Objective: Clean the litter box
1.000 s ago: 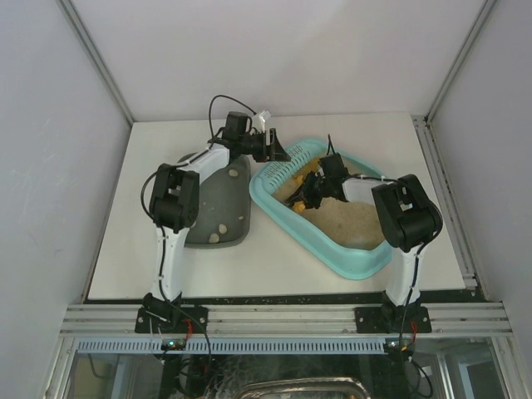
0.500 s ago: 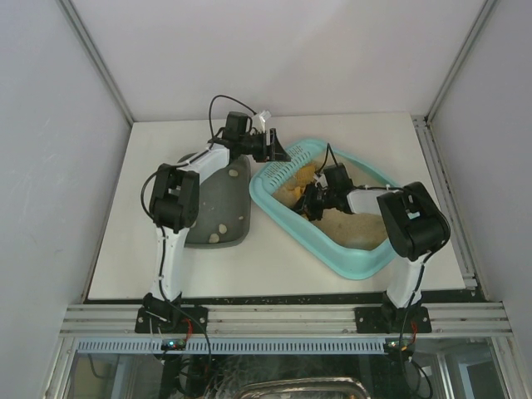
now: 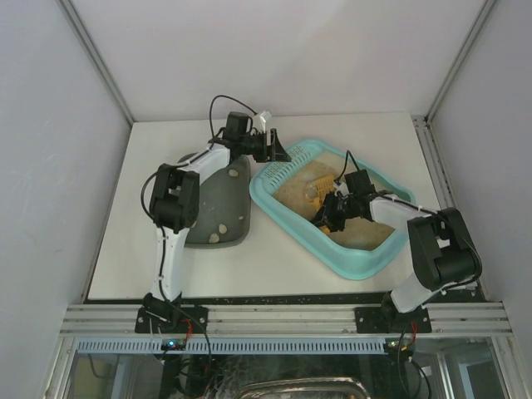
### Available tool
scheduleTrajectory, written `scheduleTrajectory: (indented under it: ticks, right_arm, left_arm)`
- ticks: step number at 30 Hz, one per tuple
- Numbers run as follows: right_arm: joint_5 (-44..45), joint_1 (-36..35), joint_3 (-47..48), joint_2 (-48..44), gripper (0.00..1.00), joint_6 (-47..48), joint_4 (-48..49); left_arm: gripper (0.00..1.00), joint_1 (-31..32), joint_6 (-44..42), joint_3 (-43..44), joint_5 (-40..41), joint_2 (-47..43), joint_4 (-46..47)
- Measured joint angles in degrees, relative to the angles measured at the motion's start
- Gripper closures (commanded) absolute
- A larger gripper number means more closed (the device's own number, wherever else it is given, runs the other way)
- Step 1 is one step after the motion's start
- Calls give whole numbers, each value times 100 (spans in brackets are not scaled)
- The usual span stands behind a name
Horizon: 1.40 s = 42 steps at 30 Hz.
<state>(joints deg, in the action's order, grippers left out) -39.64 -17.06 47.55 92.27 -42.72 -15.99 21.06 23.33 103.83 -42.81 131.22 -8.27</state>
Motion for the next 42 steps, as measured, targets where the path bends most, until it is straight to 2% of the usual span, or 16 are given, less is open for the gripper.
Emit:
scheduleTrajectory:
  ticks: [6, 7, 8, 19, 27, 32, 36, 42]
  right_arm:
    - [-11, 98, -592, -557, 100, 149, -118]
    - [-37, 98, -691, -654, 100, 168, -92]
    - [-61, 98, -761, -737, 100, 181, -66]
    - [-225, 382, -1272, -1386, 100, 446, 634]
    - [-428, 542, -1530, -1563, 100, 623, 1207]
    - [-636, 573, -1864, -2015, 100, 632, 1759]
    - [-796, 581, -2107, -2365, 100, 632, 2199]
    - [-1158, 448, -2116, -2413, 100, 590, 2811]
  left_arm:
    - [26, 20, -173, 0, 68, -105, -313]
    - [3, 22, -249, 0, 68, -136, -437]
    - [1, 26, -330, 0, 66, -173, -564]
    - [0, 0, -1394, -2, 238, -949, -2319]
    - [0, -96, -1725, -2, 170, -1567, -2730]
    - [0, -151, -1856, -17, 201, -1849, -2833]
    - [0, -151, -1858, -321, 223, -2070, -2804]
    - [0, -125, -1921, -708, 278, -2240, -2857]
